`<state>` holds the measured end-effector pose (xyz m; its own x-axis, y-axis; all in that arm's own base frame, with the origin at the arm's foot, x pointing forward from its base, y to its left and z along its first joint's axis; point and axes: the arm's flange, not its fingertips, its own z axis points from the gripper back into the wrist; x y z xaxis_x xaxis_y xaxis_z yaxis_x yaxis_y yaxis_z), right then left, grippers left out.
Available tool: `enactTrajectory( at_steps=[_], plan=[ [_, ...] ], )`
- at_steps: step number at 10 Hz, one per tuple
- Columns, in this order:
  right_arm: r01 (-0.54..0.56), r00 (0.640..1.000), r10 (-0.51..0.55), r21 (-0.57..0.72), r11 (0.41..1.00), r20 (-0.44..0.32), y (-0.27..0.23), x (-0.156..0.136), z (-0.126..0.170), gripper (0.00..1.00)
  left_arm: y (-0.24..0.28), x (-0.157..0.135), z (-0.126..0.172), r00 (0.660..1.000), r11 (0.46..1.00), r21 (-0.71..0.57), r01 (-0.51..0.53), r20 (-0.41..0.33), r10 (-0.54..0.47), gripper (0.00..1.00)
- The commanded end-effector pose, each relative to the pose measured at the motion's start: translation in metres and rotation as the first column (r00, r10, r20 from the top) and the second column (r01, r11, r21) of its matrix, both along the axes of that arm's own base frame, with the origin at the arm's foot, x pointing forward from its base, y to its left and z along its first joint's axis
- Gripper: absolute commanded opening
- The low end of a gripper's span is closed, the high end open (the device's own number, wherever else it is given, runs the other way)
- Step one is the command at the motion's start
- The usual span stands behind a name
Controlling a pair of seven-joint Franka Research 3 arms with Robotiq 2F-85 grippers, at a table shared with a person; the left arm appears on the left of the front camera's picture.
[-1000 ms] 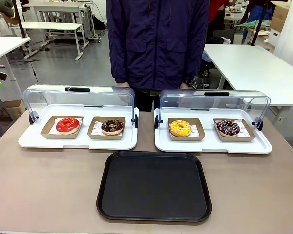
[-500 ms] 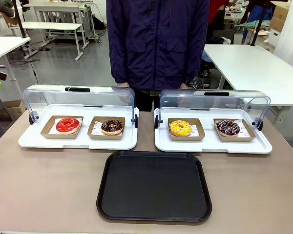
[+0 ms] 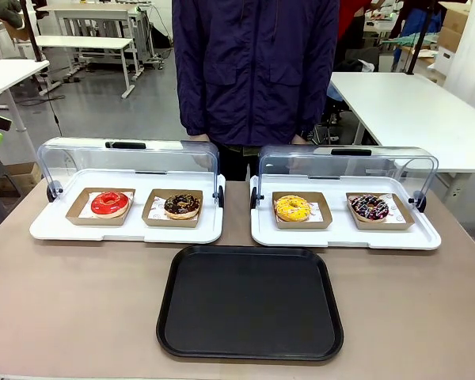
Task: Move the second donut from the left to the tray.
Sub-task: Pick up the Paper togo box containing the Donut indicated by the person and place it on the Handle tray.
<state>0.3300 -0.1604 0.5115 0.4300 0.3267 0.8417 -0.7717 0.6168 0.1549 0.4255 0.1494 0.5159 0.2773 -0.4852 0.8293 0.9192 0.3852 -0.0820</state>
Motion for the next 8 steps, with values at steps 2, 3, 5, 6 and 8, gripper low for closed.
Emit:
enactTrajectory(
  at_steps=[2, 3, 5, 6, 8],
  plan=[
    [-0.012, 0.999, 0.012, 0.007, 1.000, 0.031, -0.0002, 0.0030, 0.0012, 1.00, -0.0001, -0.0008, 0.0006, 1.000, 1.000, 0.000, 0.014, 0.006, -0.014, 1.00],
    [-0.012, 0.999, 0.012, 0.007, 1.000, 0.031, -0.0002, 0.0030, 0.0012, 1.00, -0.0001, -0.0008, 0.0006, 1.000, 1.000, 0.000, 0.014, 0.006, -0.014, 1.00],
    [-0.012, 0.999, 0.012, 0.007, 1.000, 0.031, -0.0002, 0.0030, 0.0012, 1.00, -0.0001, -0.0008, 0.0006, 1.000, 1.000, 0.000, 0.014, 0.006, -0.014, 1.00],
    [-0.012, 0.999, 0.012, 0.007, 1.000, 0.031, -0.0002, 0.0030, 0.0012, 1.00, -0.0001, -0.0008, 0.0006, 1.000, 1.000, 0.000, 0.014, 0.006, -0.014, 1.00],
    [-0.012, 0.999, 0.012, 0.007, 1.000, 0.031, -0.0002, 0.0030, 0.0012, 1.00, -0.0001, -0.0008, 0.0006, 1.000, 1.000, 0.000, 0.014, 0.006, -0.014, 1.00]
  ],
)
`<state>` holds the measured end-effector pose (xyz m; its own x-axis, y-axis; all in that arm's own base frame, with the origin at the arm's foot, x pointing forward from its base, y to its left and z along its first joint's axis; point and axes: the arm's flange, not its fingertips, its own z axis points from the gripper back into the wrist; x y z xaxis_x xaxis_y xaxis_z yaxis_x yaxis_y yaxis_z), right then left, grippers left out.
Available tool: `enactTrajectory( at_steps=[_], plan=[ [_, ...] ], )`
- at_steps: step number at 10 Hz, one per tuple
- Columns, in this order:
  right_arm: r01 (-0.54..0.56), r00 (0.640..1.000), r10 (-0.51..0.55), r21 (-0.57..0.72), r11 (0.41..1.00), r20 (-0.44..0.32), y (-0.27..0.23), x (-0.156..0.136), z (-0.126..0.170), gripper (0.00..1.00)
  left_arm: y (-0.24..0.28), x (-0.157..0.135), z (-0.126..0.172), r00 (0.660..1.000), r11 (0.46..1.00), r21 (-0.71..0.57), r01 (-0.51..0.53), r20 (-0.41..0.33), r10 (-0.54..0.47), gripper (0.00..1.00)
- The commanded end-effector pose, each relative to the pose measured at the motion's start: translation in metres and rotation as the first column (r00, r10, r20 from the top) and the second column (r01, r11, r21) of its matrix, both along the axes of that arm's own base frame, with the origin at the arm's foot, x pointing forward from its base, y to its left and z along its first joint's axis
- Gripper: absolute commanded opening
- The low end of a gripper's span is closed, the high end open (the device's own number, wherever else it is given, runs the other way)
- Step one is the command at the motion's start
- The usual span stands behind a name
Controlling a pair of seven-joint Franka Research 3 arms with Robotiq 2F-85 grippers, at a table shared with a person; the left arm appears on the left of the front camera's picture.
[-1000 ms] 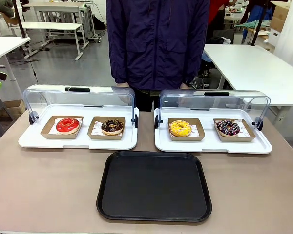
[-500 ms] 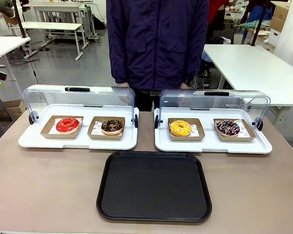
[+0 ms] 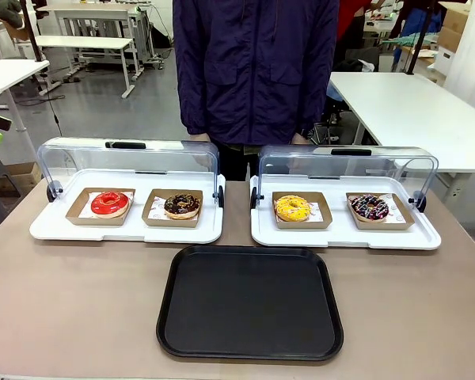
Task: Move the second donut from the left to the tray.
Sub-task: Pick up the Paper togo box containing the Donut indicated by the person and place it on the Handle tray.
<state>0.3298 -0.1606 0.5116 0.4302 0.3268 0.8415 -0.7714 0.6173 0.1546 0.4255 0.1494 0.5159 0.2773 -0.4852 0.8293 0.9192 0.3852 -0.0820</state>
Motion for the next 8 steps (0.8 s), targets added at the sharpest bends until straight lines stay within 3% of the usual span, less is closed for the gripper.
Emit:
enactTrajectory(
  at_steps=[1, 8],
  plan=[
    [-0.013, 0.999, 0.012, 0.007, 1.000, 0.031, -0.0001, 0.0032, 0.0012, 1.00, -0.0001, -0.0008, 0.0006, 1.000, 1.000, 0.000, 0.014, 0.006, -0.014, 1.00],
    [-0.013, 0.999, 0.012, 0.007, 1.000, 0.031, -0.0001, 0.0032, 0.0012, 1.00, -0.0001, -0.0008, 0.0006, 1.000, 1.000, 0.000, 0.014, 0.006, -0.014, 1.00]
  ],
)
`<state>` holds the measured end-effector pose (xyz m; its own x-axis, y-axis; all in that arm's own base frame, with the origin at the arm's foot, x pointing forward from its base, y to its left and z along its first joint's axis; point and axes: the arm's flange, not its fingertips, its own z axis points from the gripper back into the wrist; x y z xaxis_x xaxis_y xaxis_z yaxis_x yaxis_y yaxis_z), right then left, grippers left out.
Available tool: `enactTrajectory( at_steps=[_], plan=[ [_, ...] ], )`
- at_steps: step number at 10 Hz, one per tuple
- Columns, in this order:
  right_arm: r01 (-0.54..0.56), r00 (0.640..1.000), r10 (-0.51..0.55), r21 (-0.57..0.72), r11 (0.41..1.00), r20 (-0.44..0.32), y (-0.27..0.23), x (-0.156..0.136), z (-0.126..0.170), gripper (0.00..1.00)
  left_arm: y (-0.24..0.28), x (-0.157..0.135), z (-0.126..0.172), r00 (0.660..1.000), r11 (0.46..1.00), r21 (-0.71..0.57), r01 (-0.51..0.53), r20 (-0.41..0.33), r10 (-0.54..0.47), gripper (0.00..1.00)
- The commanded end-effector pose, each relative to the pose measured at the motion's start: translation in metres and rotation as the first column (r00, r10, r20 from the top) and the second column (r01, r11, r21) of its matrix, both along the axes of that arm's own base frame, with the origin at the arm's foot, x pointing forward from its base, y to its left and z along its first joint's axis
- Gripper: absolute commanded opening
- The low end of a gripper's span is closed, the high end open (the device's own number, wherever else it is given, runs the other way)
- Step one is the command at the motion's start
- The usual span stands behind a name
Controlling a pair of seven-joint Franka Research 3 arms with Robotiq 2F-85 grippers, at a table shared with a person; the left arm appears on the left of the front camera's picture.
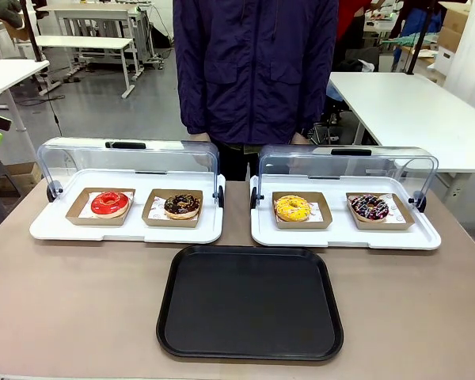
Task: Move the second donut from the left to the tray.
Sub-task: Pick up the Paper togo box containing the Donut indicated by the person and place it on the Handle tray.
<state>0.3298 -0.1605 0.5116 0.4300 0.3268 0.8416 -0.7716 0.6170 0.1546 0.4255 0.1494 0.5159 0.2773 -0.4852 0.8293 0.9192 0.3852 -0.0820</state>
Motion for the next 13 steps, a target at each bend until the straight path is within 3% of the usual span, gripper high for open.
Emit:
enactTrajectory(
  at_steps=[1, 13],
  plan=[
    [-0.012, 0.999, 0.012, 0.007, 1.000, 0.031, -0.0001, 0.0032, 0.0012, 1.00, -0.0001, -0.0008, 0.0006, 1.000, 1.000, 0.000, 0.014, 0.006, -0.014, 1.00],
    [-0.012, 0.999, 0.012, 0.007, 1.000, 0.031, -0.0001, 0.0032, 0.0012, 1.00, -0.0001, -0.0008, 0.0006, 1.000, 1.000, 0.000, 0.014, 0.006, -0.014, 1.00]
  ],
)
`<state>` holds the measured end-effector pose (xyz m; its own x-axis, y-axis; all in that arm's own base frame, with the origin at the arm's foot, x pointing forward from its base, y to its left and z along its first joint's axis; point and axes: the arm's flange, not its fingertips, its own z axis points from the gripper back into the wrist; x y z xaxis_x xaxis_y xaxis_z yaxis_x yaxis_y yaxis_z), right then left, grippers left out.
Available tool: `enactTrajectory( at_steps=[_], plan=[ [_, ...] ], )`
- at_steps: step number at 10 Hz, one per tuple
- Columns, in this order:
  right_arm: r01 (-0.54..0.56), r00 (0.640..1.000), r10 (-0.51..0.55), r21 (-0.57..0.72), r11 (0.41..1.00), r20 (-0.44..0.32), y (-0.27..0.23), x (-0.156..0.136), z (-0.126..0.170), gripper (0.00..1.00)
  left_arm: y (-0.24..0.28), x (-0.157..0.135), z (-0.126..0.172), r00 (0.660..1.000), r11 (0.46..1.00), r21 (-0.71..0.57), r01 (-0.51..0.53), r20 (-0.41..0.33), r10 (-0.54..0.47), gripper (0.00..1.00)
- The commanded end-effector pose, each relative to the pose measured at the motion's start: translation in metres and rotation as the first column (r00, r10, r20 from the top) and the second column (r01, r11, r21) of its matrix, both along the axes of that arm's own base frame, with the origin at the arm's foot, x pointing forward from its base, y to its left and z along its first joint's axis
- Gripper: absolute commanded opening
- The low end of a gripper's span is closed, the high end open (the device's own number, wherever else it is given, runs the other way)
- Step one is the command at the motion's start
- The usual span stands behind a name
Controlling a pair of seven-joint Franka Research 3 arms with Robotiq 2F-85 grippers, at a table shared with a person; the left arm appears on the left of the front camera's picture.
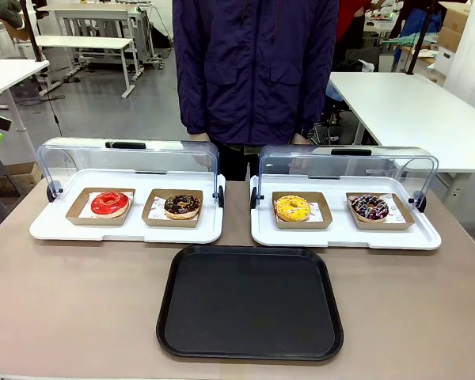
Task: Move the second donut from the left to the tray.
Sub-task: Pick up the Paper togo box containing the Donut indicated by the person and place it on the Handle tray.
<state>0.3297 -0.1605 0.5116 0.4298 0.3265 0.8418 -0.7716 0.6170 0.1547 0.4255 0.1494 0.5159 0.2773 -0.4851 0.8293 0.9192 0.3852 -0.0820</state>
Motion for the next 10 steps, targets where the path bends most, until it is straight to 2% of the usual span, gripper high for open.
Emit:
enactTrajectory(
  at_steps=[1, 10],
  plan=[
    [-0.012, 0.999, 0.012, 0.007, 1.000, 0.031, -0.0001, 0.0033, 0.0011, 1.00, -0.0001, -0.0008, 0.0006, 1.000, 1.000, 0.000, 0.014, 0.006, -0.014, 1.00],
    [-0.012, 0.999, 0.012, 0.007, 1.000, 0.031, -0.0001, 0.0033, 0.0011, 1.00, -0.0001, -0.0008, 0.0006, 1.000, 1.000, 0.000, 0.014, 0.006, -0.014, 1.00]
  ],
)
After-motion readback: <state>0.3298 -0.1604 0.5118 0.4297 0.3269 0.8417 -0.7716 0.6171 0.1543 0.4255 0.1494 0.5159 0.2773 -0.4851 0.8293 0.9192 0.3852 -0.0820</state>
